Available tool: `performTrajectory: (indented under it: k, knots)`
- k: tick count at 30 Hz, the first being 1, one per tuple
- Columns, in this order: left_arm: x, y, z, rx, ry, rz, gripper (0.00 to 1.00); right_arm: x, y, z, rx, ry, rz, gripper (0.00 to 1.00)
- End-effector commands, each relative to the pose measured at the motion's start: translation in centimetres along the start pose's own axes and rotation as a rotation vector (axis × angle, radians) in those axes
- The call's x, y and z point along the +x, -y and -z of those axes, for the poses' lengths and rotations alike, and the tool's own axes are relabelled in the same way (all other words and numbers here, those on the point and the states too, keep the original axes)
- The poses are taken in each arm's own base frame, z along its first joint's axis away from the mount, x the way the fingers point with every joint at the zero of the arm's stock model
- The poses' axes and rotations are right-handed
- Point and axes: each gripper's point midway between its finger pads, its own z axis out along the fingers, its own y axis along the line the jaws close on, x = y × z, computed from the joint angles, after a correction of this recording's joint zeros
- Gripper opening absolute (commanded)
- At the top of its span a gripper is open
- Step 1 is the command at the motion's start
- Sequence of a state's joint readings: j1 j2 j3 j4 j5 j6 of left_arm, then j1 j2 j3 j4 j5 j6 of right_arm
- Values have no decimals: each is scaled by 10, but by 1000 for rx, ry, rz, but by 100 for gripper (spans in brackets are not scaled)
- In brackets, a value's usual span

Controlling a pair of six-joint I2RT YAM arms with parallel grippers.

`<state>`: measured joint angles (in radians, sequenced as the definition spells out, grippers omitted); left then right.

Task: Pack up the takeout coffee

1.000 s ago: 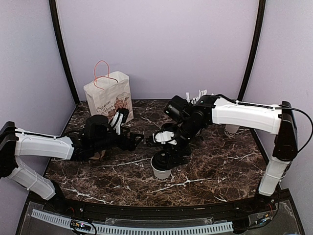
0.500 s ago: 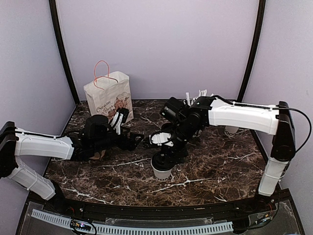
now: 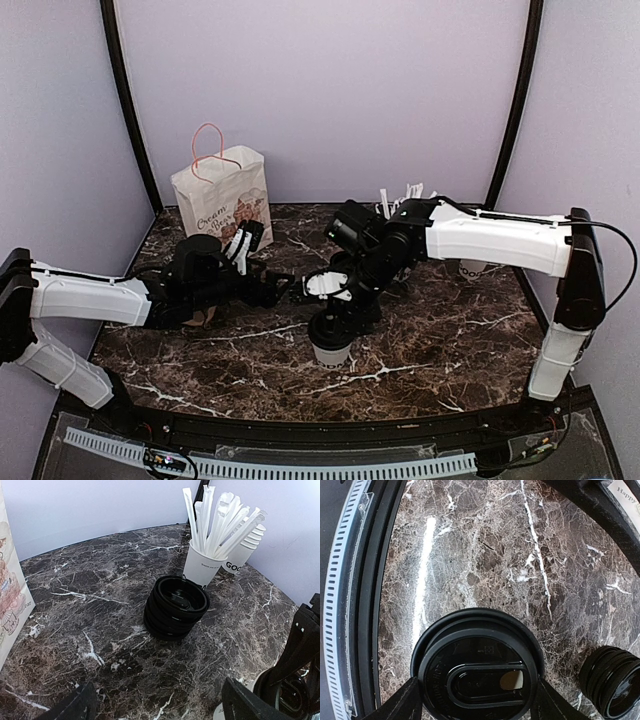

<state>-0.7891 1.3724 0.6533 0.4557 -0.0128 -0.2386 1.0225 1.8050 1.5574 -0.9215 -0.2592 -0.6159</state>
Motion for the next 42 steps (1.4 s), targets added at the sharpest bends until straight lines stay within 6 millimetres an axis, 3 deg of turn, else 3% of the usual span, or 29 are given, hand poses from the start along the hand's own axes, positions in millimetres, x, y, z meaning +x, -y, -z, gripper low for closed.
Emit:
performTrajectory:
  k: [1, 10, 22, 42]
  knots:
    - [-12, 3, 5, 16, 36, -12, 89, -9, -10, 4, -40, 30, 9, 66]
    - [-12, 3, 4, 15, 31, -18, 89, 1, -8, -4, -40, -16, -9, 65]
    - [-11, 8, 4, 42, 23, -20, 89, -12, 4, 16, 34, 10, 2, 64]
    - [-2, 7, 1, 43, 5, -19, 89, 1, -2, -7, -30, -43, -7, 66]
